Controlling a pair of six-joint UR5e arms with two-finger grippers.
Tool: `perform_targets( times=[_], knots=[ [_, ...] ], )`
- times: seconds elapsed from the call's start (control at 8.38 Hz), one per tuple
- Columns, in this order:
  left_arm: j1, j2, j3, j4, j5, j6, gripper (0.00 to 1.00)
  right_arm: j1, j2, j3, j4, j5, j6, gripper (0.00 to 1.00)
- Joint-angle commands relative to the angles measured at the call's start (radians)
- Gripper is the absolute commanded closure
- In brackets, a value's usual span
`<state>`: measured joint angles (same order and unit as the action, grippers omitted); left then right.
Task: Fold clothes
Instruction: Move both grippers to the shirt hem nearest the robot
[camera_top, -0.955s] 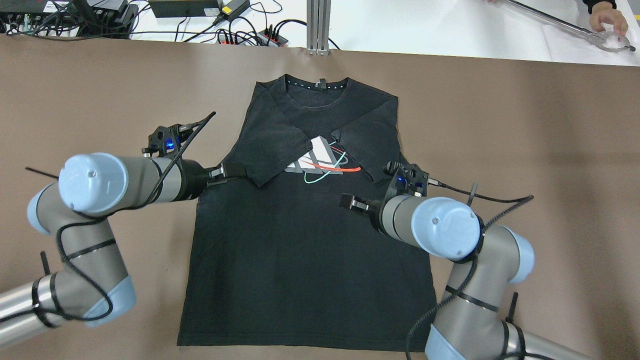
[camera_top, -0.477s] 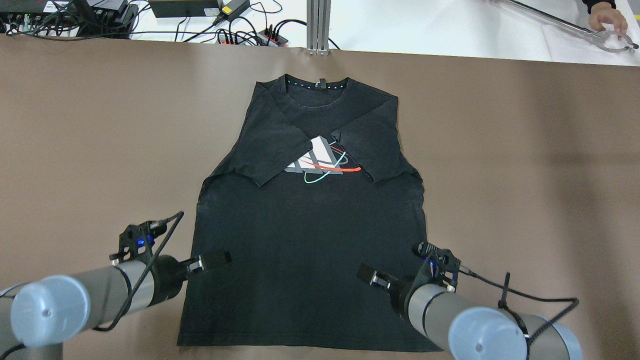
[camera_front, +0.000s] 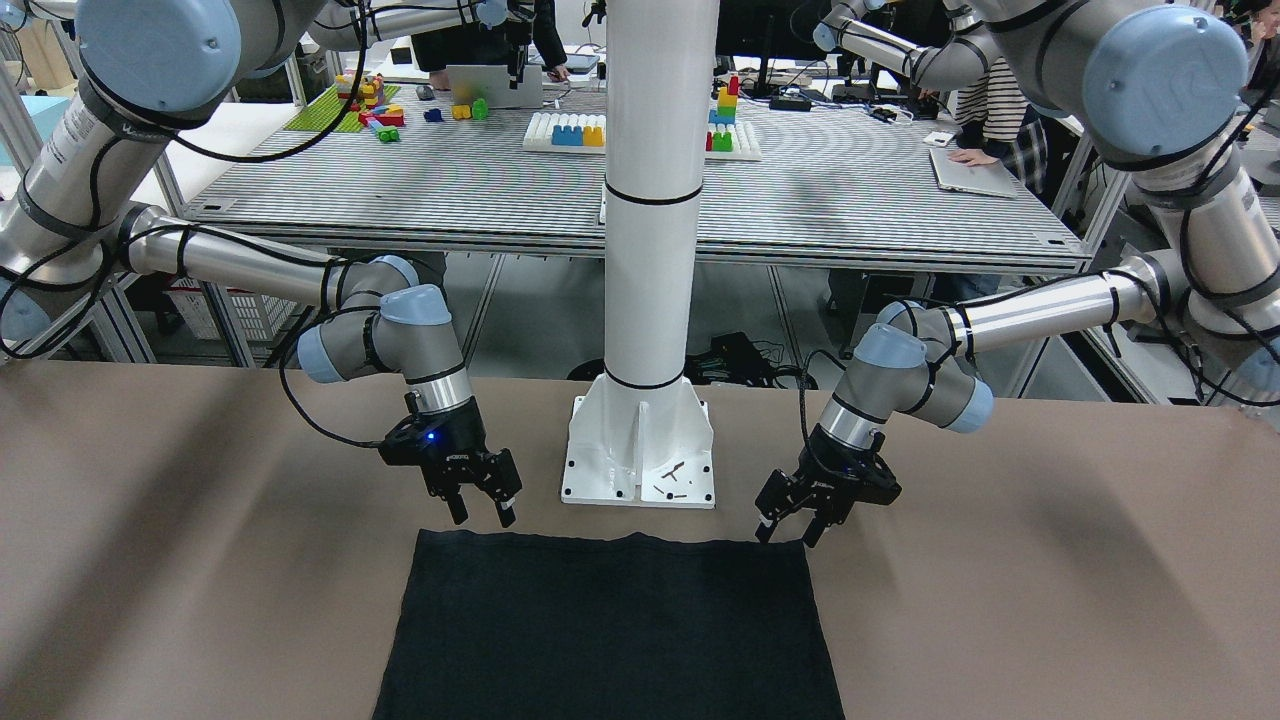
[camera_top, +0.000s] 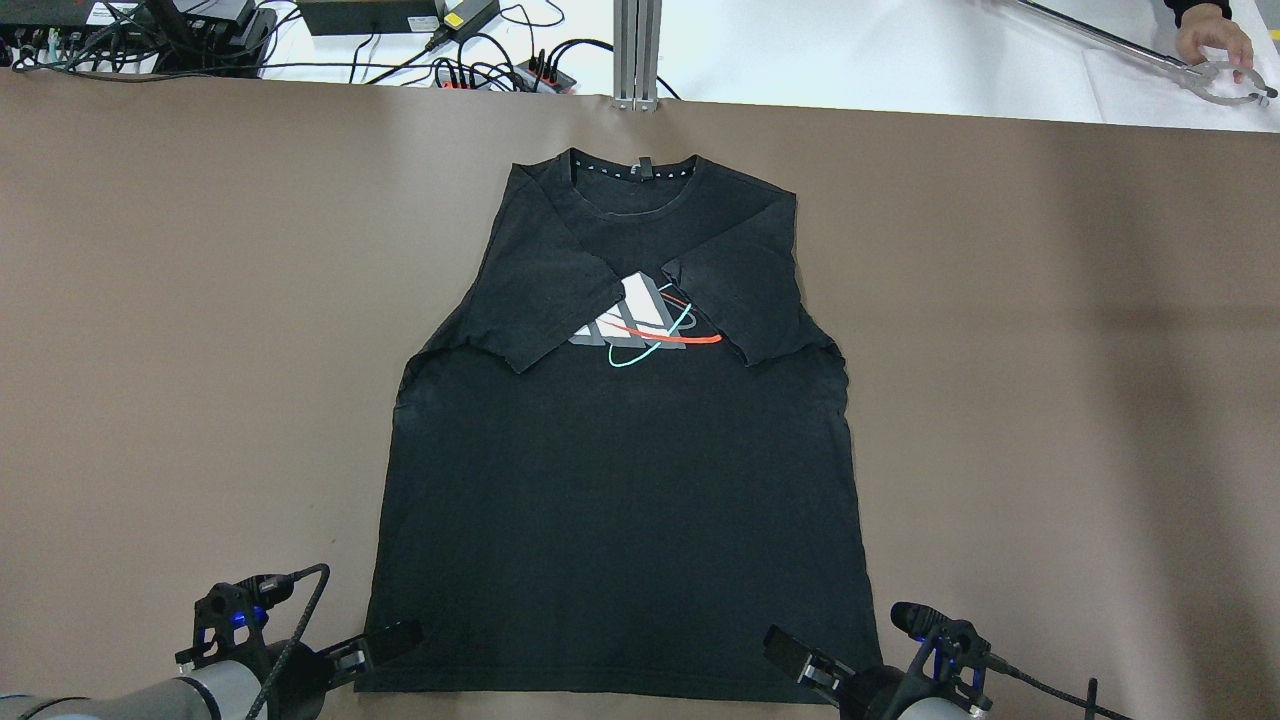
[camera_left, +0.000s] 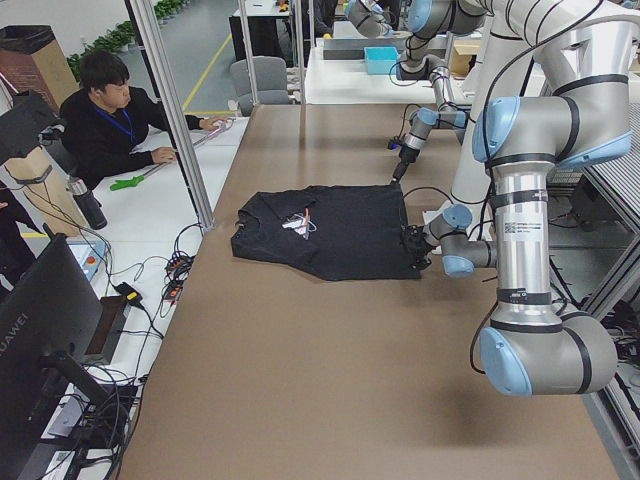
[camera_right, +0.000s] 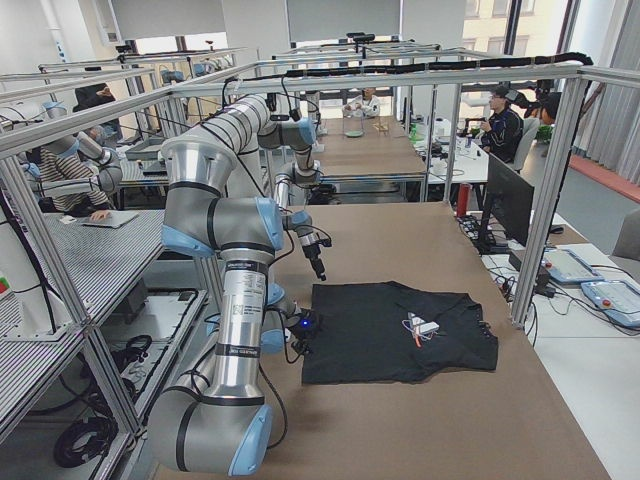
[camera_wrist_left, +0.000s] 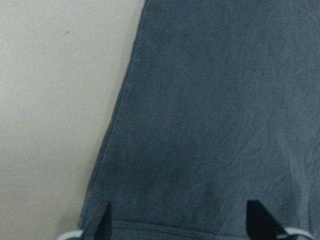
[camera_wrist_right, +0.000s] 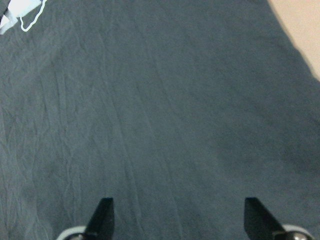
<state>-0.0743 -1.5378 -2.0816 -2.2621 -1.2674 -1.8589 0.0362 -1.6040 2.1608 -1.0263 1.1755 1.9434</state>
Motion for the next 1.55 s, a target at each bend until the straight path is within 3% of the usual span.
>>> perform_targets(
  times=[0.0, 0.6, 0.72, 0.95, 1.43],
  knots=[
    [0.039, 0.027, 0.041, -0.004, 0.020, -0.025, 0.05, -0.024, -0.051, 0.004, 0.055, -0.028, 0.014, 0.07],
    [0.068, 0.021, 0.104, -0.060, 0.026, -0.042, 0.06, -0.024, -0.051, 0.004, 0.057, -0.030, 0.014, 0.07],
    [0.067, 0.019, 0.103, -0.085, 0.028, -0.043, 0.13, -0.024, -0.051, 0.004, 0.057, -0.030, 0.014, 0.07],
    [0.064, 0.030, 0.100, -0.134, 0.048, -0.045, 0.46, -0.024, -0.051, 0.004, 0.057, -0.030, 0.014, 0.06],
    [0.064, 0.059, 0.101, -0.132, 0.048, -0.042, 0.48, -0.024, -0.051, 0.004, 0.057, -0.030, 0.012, 0.06]
  ],
)
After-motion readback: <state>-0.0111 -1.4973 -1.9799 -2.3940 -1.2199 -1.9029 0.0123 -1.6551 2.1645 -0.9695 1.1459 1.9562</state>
